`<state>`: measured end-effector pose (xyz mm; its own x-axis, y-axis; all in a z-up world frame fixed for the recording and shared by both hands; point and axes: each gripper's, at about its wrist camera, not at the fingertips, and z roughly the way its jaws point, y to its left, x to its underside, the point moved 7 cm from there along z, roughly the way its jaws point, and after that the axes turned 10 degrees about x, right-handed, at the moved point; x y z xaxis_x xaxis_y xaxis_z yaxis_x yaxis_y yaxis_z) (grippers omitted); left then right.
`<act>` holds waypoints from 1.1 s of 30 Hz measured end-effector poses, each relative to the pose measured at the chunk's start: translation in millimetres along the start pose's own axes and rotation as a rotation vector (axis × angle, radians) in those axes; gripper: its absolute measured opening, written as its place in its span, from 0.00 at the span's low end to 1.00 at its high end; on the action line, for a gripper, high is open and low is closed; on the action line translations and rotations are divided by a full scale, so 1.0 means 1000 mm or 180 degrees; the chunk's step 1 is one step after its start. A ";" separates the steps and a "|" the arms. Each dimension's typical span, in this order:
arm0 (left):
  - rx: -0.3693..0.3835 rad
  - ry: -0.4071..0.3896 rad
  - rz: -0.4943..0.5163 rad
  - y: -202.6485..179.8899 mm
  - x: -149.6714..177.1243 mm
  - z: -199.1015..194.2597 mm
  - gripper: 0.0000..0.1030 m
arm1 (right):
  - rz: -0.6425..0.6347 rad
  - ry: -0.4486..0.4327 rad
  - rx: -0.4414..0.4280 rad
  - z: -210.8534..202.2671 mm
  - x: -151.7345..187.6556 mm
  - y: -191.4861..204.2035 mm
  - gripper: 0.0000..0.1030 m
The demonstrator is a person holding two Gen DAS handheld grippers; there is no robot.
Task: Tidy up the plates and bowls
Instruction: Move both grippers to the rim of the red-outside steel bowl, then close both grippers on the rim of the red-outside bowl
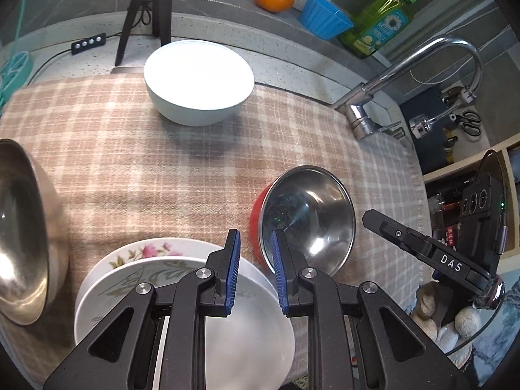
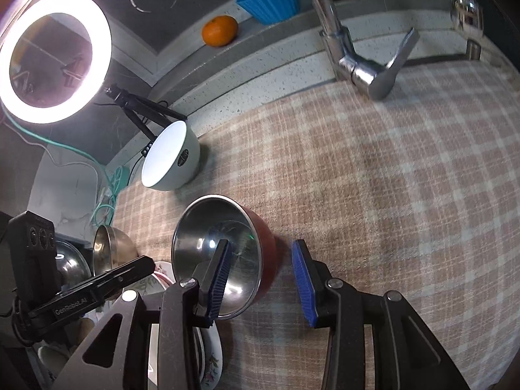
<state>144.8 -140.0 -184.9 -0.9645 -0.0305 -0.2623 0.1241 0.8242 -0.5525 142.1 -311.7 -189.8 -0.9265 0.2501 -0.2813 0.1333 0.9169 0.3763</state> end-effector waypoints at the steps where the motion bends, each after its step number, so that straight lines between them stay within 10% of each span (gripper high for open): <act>1: -0.0006 0.0016 -0.0003 0.000 -0.001 0.002 0.18 | 0.0017 0.0019 -0.0015 0.002 0.000 -0.001 0.34; 33: -0.0161 0.0246 0.0098 0.002 -0.008 0.042 0.06 | -0.0069 0.0229 -0.0004 0.028 0.006 0.005 0.08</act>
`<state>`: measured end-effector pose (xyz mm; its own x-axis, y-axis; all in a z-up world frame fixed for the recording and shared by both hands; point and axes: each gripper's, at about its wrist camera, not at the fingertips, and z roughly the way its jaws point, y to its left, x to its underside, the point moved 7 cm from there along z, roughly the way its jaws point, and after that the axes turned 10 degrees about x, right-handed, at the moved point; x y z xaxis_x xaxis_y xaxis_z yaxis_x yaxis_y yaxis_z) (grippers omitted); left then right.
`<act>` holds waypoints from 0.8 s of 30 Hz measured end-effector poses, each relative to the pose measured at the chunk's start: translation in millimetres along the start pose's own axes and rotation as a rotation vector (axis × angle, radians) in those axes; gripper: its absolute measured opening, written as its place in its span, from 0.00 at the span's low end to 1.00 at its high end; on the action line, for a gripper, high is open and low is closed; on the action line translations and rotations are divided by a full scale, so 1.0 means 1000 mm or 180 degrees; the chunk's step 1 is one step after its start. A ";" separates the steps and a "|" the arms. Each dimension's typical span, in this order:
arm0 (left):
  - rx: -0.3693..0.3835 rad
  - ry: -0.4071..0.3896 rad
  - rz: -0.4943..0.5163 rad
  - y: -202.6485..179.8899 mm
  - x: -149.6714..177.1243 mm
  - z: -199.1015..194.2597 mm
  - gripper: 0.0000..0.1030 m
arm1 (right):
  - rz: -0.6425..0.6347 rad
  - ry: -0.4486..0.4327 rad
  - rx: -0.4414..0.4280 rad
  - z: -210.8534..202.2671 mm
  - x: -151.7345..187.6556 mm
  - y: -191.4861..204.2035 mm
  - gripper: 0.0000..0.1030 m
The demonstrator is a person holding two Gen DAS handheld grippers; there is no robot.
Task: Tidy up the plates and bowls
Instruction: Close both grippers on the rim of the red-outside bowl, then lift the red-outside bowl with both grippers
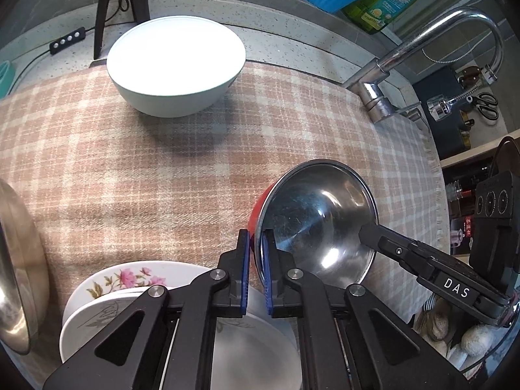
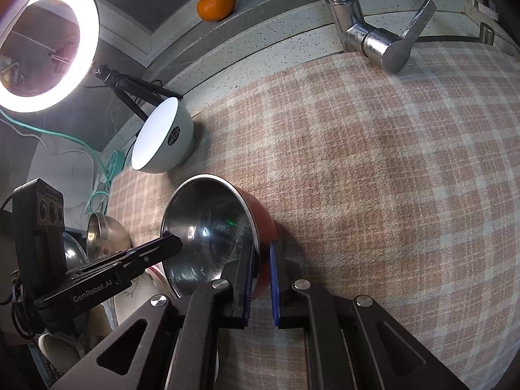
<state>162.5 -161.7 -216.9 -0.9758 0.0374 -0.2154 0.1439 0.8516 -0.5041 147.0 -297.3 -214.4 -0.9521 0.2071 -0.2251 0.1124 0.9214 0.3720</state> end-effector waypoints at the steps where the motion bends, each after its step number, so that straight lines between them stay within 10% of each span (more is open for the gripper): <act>1: 0.0003 -0.0005 -0.0008 0.000 0.000 0.000 0.06 | 0.0001 -0.0006 0.0007 0.000 -0.001 0.000 0.08; 24: 0.0102 -0.0367 -0.0011 -0.001 0.002 -0.064 0.06 | -0.0214 -0.0188 -0.0058 -0.046 -0.006 0.045 0.08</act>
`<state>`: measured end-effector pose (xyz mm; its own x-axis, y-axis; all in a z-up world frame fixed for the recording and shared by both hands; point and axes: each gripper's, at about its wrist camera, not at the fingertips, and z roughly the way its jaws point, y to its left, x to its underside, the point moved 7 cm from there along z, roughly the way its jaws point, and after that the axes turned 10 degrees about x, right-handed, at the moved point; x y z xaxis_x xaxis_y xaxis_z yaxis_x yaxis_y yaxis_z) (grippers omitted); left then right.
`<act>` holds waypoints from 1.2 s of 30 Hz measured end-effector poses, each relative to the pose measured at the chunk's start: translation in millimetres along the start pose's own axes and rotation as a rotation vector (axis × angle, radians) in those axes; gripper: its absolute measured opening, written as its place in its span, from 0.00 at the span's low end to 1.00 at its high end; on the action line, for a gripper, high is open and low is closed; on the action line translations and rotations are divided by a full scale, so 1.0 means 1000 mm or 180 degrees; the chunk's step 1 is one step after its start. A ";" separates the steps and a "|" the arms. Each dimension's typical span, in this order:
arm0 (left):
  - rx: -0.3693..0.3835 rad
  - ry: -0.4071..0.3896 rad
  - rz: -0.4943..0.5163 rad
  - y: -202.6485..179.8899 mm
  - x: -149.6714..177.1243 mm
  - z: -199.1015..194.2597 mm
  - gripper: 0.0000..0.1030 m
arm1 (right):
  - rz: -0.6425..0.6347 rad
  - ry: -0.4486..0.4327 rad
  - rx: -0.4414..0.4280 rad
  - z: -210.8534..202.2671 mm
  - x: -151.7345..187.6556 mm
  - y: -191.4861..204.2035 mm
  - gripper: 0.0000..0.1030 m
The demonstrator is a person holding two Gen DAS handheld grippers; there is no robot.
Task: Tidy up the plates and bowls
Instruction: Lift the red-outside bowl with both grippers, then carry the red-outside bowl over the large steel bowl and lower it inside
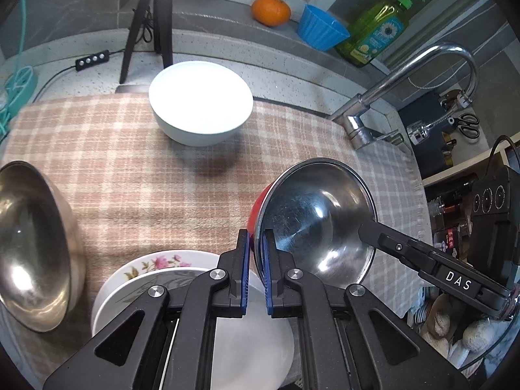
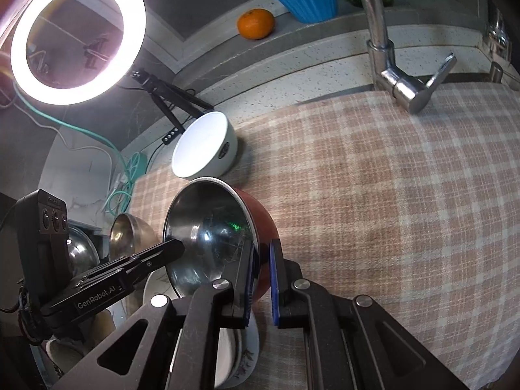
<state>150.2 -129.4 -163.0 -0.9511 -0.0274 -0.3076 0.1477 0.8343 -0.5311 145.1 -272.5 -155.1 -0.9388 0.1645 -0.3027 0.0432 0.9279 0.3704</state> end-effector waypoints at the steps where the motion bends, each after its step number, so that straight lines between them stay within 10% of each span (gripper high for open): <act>1: 0.0000 -0.0025 -0.0002 0.000 -0.001 -0.004 0.06 | -0.0020 -0.0012 -0.0008 -0.002 -0.001 0.004 0.08; 36: -0.0313 -0.0716 -0.0569 0.122 0.018 -0.142 0.06 | -0.0829 0.0063 -0.0431 0.026 0.014 0.193 0.08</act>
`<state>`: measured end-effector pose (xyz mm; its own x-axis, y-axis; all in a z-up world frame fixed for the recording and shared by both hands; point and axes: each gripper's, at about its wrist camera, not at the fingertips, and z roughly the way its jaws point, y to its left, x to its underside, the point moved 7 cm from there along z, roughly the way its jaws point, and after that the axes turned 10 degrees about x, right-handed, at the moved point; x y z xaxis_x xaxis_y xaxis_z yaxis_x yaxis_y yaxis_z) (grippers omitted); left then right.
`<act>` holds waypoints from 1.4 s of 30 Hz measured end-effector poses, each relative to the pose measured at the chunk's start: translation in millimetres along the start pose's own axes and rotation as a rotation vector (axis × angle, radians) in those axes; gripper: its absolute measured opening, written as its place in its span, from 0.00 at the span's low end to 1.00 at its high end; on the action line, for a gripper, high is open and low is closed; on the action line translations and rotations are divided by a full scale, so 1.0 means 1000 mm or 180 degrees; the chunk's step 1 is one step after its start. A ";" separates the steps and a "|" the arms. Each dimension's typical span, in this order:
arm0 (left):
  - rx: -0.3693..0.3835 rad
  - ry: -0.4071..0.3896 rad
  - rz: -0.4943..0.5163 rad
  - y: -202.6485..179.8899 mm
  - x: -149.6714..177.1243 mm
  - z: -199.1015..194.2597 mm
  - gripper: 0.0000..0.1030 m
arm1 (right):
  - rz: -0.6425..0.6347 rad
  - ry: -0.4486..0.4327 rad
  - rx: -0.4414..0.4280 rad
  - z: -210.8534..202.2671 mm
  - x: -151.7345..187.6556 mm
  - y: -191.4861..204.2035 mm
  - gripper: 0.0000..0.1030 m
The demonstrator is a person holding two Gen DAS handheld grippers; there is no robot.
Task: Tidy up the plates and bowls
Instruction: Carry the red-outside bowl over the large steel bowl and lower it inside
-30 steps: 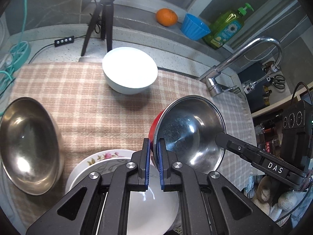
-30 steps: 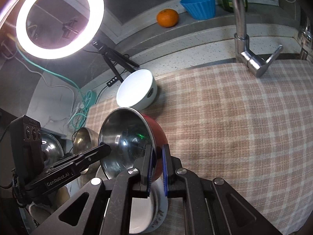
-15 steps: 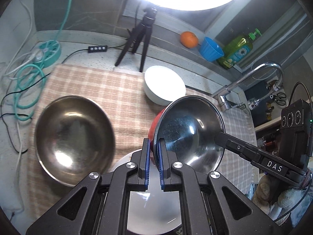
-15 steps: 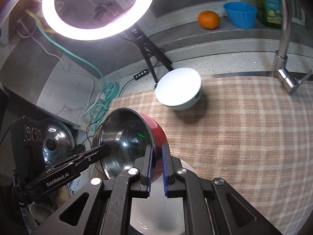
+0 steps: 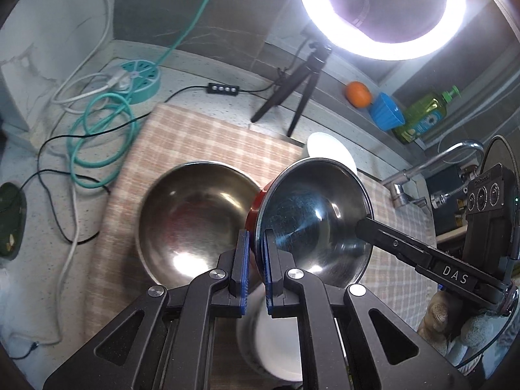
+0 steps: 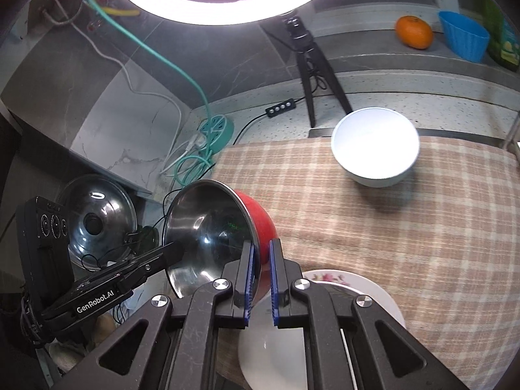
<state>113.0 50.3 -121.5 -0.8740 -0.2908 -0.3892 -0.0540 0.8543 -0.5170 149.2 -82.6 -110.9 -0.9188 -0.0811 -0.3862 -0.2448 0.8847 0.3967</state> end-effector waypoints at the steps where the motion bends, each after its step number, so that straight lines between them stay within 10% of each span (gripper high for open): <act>1: -0.0021 -0.0012 -0.0019 0.005 0.000 -0.002 0.06 | -0.0023 0.0012 -0.0006 0.004 -0.001 0.005 0.08; 19: -0.0313 0.0159 -0.0319 0.078 0.005 0.015 0.06 | -0.0357 0.0271 0.0210 0.074 0.007 0.052 0.08; 42: -0.0664 0.0249 -0.0021 0.081 0.005 0.035 0.06 | -0.0627 0.0309 0.0697 0.104 0.016 0.053 0.10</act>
<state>121.3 103.2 -191.9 -0.9077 -0.2694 -0.3219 -0.1515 0.9255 -0.3472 153.9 10.4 -182.3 -0.8882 -0.2950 -0.3523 -0.3583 0.9246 0.1293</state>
